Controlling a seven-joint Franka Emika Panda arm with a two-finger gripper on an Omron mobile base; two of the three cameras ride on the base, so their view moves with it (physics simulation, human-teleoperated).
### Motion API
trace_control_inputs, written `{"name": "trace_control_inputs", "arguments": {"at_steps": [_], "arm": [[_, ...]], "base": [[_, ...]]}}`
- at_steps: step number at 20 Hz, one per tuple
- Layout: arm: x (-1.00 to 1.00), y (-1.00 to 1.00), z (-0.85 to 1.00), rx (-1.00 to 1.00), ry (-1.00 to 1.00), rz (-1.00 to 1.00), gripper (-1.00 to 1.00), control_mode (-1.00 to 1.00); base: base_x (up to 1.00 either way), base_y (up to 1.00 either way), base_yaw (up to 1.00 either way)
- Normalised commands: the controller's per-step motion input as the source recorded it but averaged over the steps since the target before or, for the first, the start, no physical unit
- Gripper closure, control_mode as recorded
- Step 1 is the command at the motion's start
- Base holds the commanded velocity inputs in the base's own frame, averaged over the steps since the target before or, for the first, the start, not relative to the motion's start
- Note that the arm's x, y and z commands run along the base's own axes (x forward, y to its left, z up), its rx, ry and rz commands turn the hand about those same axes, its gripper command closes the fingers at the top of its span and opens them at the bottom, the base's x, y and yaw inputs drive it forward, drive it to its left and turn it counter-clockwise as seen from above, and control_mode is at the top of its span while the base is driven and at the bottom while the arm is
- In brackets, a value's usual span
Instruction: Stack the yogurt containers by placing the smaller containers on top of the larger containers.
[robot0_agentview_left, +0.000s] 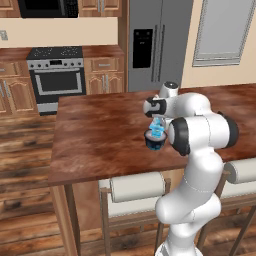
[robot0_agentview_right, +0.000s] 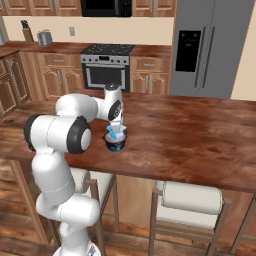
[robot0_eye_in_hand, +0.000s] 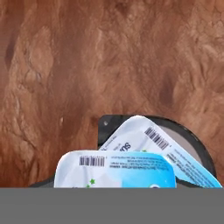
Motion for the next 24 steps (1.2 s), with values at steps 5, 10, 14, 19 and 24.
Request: {"name": "trace_control_inputs", "arguments": {"at_steps": [5,10,14,19,24], "arm": [[-0.02,0.00,0.37,0.00,0.00,-0.04,-1.00,-1.00],[-0.02,0.00,0.51,0.00,0.01,-0.05,-1.00,-1.00],[-0.02,0.00,0.61,0.00,0.03,-0.07,-1.00,-1.00],[-0.29,-0.08,0.60,0.00,0.04,-0.08,-1.00,-1.00],[-0.74,-0.14,0.46,0.00,0.00,-0.02,-1.00,-1.00]], "base": [[0.00,0.00,0.00],[0.00,0.00,0.00],[0.00,0.00,0.00],[0.00,0.00,0.00],[0.00,0.00,0.00]]}}
